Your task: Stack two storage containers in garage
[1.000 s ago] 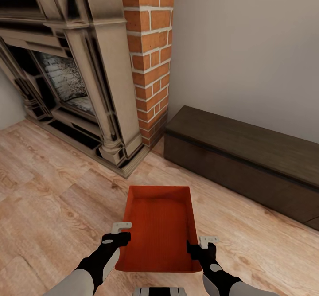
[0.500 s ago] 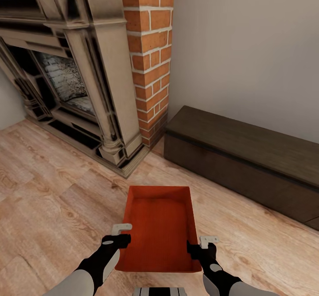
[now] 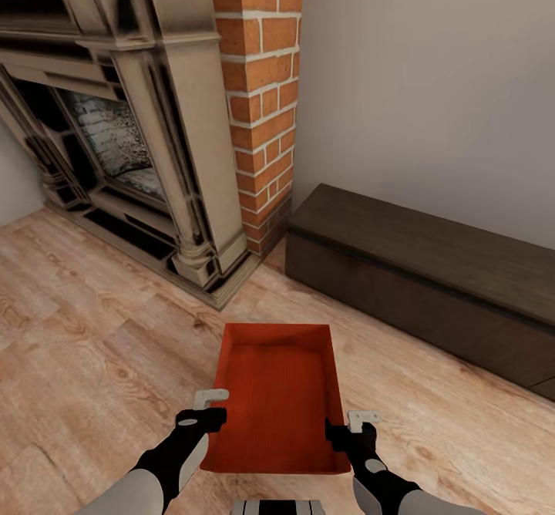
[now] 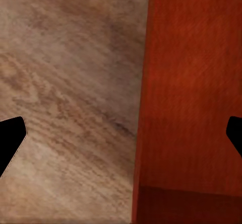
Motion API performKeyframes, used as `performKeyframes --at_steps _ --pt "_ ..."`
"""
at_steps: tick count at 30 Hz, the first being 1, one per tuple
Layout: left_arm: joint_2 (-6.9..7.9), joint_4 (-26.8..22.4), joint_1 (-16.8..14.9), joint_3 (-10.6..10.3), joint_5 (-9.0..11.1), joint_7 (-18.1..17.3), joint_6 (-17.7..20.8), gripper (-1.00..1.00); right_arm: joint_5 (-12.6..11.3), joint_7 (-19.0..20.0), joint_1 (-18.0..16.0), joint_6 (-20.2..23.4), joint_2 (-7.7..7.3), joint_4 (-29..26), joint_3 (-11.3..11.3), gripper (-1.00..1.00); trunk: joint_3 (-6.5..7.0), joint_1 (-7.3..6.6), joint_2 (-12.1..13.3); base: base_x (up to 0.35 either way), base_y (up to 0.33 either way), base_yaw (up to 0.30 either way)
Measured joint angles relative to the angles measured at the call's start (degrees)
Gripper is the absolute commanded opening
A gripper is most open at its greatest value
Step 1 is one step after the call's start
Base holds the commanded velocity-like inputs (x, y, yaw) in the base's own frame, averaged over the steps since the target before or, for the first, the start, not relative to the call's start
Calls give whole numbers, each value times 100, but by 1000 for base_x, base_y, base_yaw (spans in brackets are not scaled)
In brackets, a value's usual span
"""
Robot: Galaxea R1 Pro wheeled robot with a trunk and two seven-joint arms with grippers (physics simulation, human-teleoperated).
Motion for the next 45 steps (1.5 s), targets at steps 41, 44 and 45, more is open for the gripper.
performKeyframes --at_steps 41,44,45 --pt "1 -5 0 0 -13 205 -56 100 -1 0 0 0 0 0 -2 100 -269 329 -602 0 0 0" --pt "1 -5 0 0 -12 205 -56 100 -1 0 0 0 0 0 -2 100 -269 330 -602 0 0 0" --pt "1 -6 0 0 -11 205 -56 100 -1 0 0 0 0 0 -3 100 -269 330 -602 0 0 0"
